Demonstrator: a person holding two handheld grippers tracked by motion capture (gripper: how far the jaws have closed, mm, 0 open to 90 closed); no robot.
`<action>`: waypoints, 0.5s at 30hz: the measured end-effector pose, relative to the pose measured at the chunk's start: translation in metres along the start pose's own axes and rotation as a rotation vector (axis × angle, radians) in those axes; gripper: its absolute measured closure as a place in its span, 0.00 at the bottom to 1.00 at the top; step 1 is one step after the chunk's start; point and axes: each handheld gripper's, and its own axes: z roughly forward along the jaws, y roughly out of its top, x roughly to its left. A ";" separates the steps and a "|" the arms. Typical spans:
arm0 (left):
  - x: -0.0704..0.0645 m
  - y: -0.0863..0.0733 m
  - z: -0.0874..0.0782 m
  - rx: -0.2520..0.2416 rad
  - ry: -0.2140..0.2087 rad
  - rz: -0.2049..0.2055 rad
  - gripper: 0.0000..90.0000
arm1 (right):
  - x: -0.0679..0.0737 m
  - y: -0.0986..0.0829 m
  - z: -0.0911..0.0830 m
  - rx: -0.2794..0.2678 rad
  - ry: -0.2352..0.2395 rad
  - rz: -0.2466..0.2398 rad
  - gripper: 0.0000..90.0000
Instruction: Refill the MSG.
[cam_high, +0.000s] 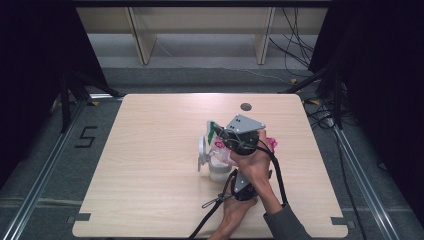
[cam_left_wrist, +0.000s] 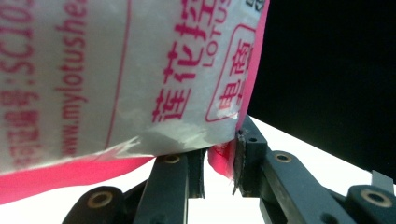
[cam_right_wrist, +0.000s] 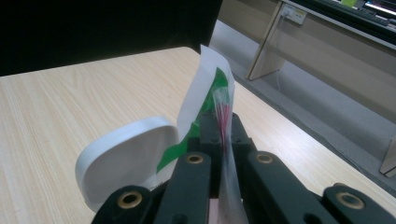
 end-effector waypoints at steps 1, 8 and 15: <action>0.000 0.000 0.001 -0.006 0.005 0.000 0.85 | 0.000 0.000 0.000 -0.004 -0.005 0.004 1.00; 0.002 0.001 0.003 -0.009 0.004 -0.005 0.85 | -0.002 0.000 0.002 -0.005 -0.004 -0.002 1.00; 0.003 0.001 0.003 -0.006 0.000 -0.005 0.85 | -0.003 0.000 0.003 0.000 0.001 0.010 1.00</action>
